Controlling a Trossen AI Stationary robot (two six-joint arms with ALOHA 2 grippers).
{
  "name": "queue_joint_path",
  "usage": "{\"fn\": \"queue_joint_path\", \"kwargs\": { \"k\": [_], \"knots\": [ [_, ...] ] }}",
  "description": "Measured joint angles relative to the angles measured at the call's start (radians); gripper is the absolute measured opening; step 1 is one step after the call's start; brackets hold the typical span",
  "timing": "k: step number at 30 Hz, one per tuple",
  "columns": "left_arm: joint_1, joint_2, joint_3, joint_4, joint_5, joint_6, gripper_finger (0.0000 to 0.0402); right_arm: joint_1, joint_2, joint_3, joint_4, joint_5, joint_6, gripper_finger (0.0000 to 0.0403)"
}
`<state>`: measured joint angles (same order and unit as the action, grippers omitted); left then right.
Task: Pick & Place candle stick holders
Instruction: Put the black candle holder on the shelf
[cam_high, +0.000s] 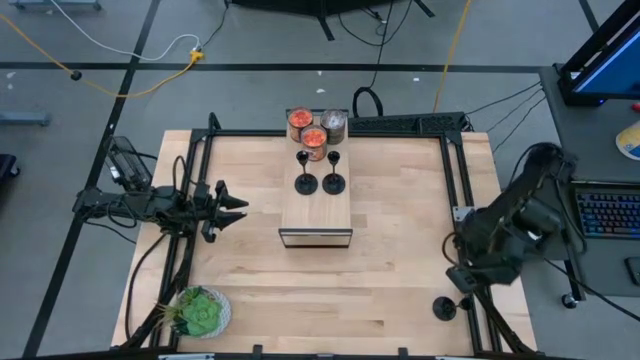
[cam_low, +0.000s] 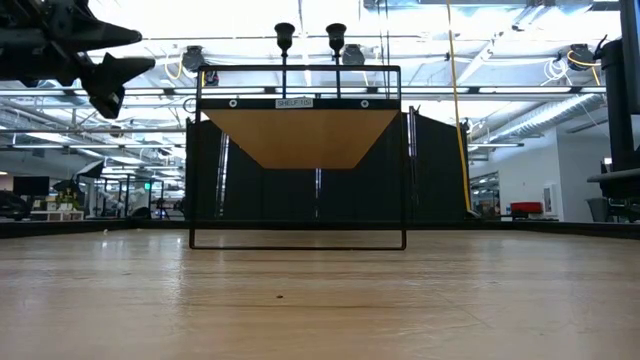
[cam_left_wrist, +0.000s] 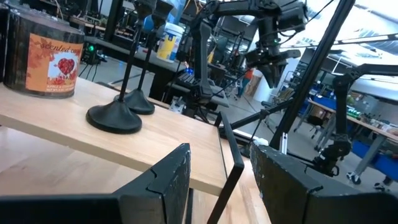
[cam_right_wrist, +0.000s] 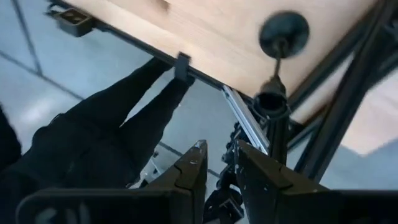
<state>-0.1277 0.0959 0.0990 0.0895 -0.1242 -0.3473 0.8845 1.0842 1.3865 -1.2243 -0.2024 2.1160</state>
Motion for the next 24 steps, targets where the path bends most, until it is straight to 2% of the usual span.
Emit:
{"fn": "queue_joint_path", "kwargs": {
  "k": [10,15,24],
  "knots": [
    [0.000,0.000,0.000,-0.011,-0.004,-0.005,0.0175,0.128,0.076,0.000,0.001,0.055,0.179,0.0073],
    [0.000,0.000,0.000,-0.011,-0.007,-0.018,0.0175,0.158,0.082,0.000,0.029,0.104,0.157,0.0073],
    [0.000,0.000,0.000,-0.012,-0.006,-0.022,0.0175,0.158,0.081,0.000,0.054,0.066,0.091,0.0073]
  ]
}}
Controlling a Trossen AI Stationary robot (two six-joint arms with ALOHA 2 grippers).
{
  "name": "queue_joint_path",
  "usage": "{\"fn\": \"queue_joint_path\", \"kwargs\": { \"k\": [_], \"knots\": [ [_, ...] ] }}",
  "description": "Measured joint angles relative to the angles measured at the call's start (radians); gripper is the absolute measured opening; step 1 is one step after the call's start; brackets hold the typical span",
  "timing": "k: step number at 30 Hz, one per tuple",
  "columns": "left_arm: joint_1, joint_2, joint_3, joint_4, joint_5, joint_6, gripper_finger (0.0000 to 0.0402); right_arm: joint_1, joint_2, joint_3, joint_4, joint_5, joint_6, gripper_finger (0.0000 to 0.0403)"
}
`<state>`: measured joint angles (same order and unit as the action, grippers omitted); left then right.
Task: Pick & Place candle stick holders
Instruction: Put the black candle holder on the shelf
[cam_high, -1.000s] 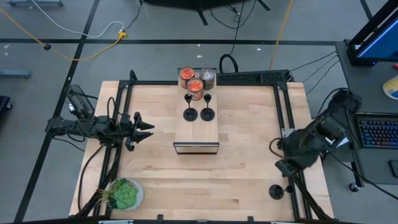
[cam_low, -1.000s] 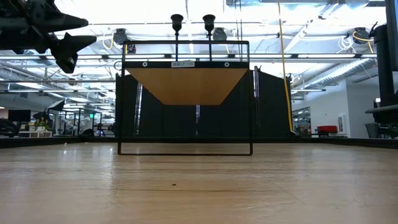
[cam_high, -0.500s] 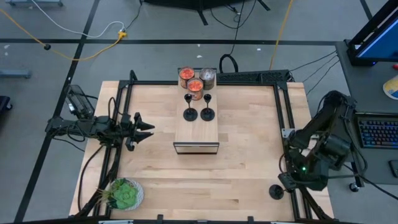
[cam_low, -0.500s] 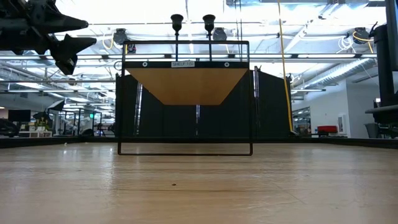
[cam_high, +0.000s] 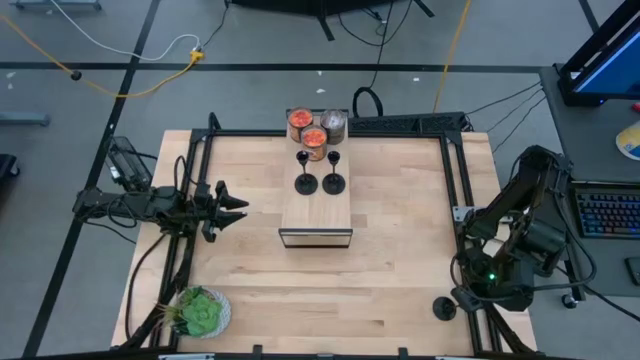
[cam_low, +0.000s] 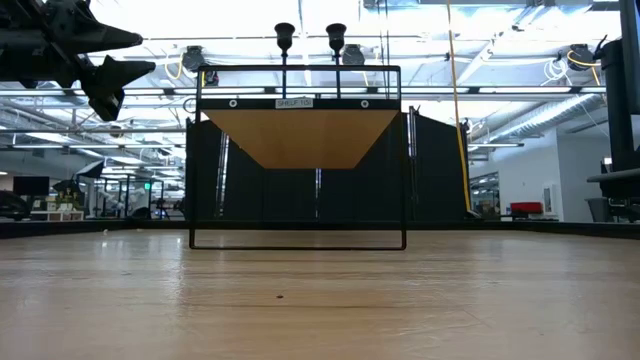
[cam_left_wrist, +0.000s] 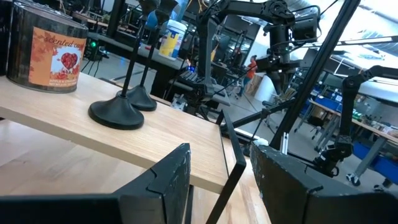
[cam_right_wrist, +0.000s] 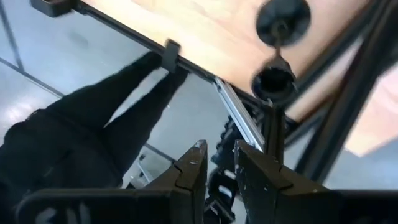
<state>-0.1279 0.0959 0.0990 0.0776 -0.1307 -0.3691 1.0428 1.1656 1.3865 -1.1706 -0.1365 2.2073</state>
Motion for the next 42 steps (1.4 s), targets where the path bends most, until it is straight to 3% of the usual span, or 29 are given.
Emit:
{"fn": "queue_joint_path", "kwargs": {
  "k": [6,16,24,32,42],
  "knots": [
    [0.000,0.000,0.000,0.000,0.000,0.001,0.0175,0.000,0.000,0.000,-0.013,-0.079,0.078,0.0073],
    [0.000,0.000,0.000,0.000,0.000,-0.006,0.0175,0.000,0.000,-0.045,-0.020,-0.103,0.119,0.0075],
    [0.000,0.000,0.001,0.000,-0.001,-0.006,0.0175,0.000,0.000,-0.118,0.076,-0.104,0.080,0.0125],
    [0.000,0.000,0.001,0.001,-0.002,-0.009,0.0175,0.001,-0.001,-0.166,0.067,-0.182,0.050,0.0180],
    [0.000,0.000,0.001,0.001,-0.003,-0.006,0.0175,0.001,-0.026,-0.207,0.066,-0.182,0.005,0.0187]
  ]
}}
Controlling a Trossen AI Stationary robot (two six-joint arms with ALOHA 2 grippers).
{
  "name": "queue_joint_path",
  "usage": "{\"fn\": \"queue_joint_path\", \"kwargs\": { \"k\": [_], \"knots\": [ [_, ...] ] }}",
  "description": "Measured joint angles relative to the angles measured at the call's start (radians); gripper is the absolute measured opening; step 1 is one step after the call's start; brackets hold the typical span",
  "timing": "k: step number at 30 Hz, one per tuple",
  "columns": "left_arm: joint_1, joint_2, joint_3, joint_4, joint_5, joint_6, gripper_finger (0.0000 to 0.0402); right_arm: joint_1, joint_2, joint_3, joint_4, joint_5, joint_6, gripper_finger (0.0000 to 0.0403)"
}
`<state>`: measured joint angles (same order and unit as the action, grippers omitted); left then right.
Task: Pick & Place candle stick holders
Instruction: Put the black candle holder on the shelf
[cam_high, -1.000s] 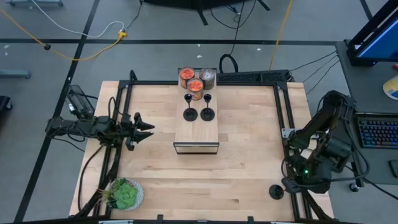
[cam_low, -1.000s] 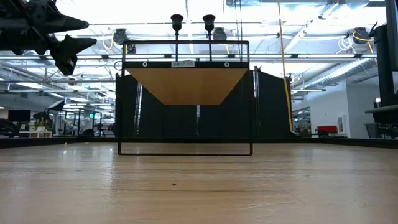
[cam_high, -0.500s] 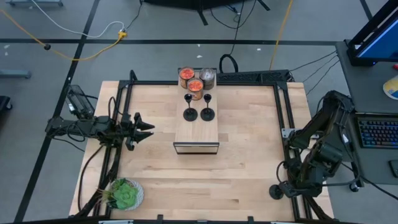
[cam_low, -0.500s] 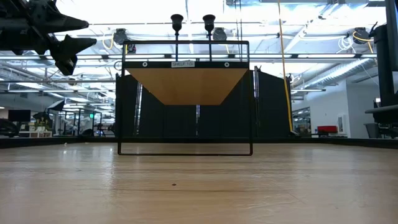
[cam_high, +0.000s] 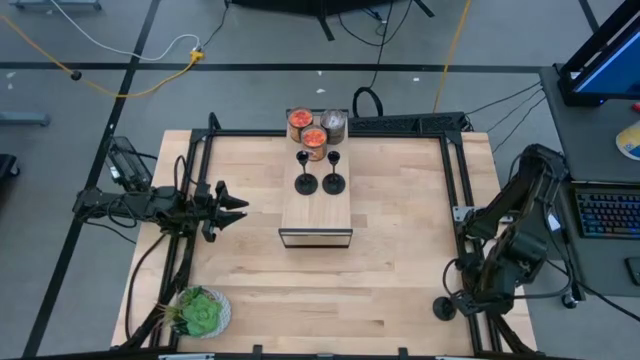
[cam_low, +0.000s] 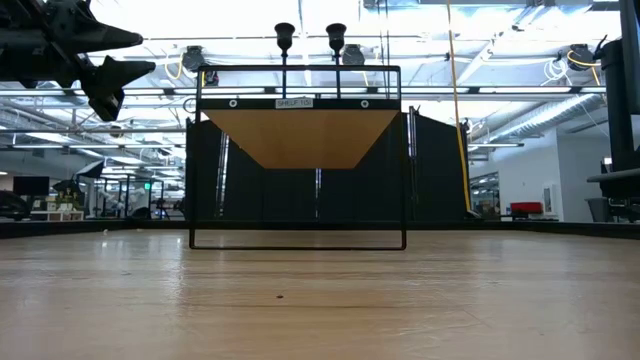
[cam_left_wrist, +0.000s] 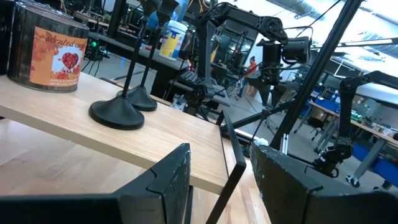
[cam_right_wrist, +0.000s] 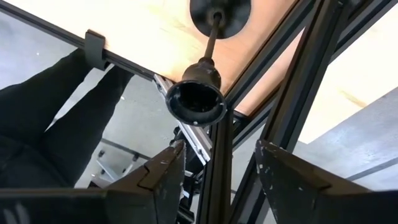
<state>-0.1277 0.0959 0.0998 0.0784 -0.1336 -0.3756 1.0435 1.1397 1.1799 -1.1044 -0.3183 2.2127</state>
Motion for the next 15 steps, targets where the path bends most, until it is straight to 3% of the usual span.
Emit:
{"fn": "queue_joint_path", "kwargs": {
  "k": [9,15],
  "knots": [
    [0.000,0.000,0.000,0.000,0.000,-0.004,0.0175,0.000,-0.054,-0.010,-0.023,0.082,0.000,0.0170],
    [0.000,0.000,0.000,0.000,0.001,-0.005,0.0175,0.000,-0.053,-0.010,-0.037,0.082,-0.003,0.0169]
  ]
}}
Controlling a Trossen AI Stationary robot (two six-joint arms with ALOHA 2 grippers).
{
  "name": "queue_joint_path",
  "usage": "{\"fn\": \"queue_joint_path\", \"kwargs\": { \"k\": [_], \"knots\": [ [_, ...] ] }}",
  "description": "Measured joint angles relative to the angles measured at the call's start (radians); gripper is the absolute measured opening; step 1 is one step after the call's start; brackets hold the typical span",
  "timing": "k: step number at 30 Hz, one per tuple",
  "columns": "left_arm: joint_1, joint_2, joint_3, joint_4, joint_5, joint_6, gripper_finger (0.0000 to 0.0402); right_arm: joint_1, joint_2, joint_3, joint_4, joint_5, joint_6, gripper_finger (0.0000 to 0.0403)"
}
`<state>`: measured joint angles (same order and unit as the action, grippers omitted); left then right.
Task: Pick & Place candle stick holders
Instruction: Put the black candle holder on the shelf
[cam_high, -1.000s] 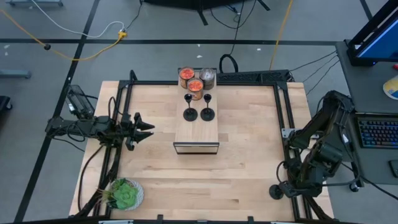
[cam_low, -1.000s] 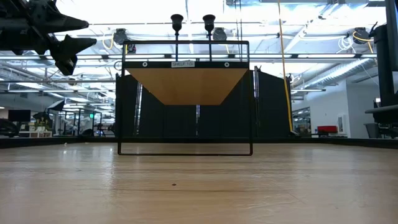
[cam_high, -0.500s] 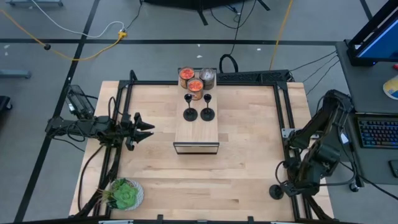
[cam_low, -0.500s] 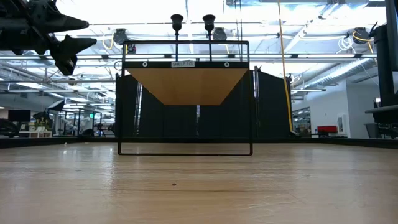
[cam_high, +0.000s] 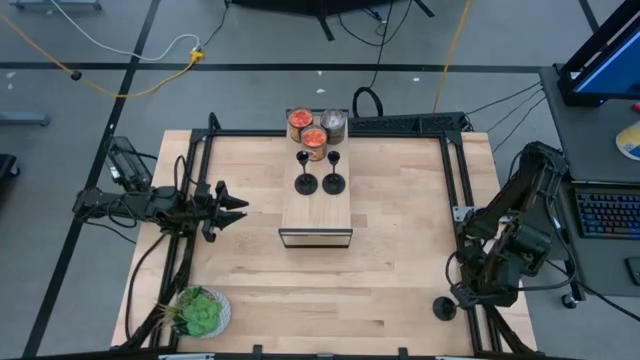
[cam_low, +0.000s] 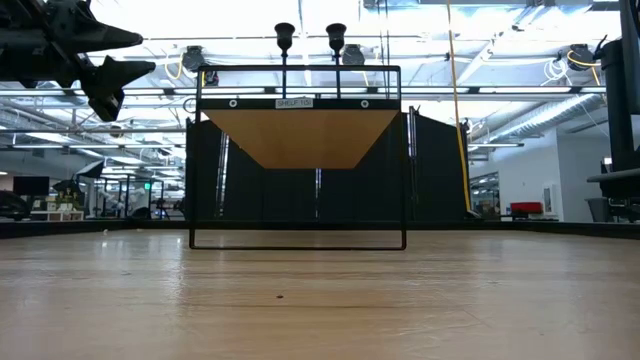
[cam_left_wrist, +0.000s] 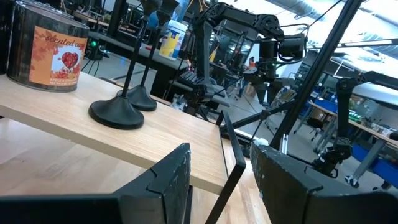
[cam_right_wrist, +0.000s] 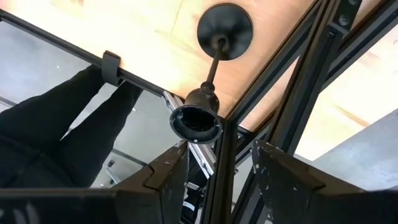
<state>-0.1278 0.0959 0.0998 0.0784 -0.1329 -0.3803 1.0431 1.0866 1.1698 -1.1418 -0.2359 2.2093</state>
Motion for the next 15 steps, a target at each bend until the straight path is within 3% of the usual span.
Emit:
{"fn": "queue_joint_path", "kwargs": {
  "k": [15],
  "knots": [
    [0.000,0.000,0.000,0.000,0.000,0.007,0.0175,0.000,0.020,0.000,0.001,0.003,-0.007,0.0169]
  ]
}}
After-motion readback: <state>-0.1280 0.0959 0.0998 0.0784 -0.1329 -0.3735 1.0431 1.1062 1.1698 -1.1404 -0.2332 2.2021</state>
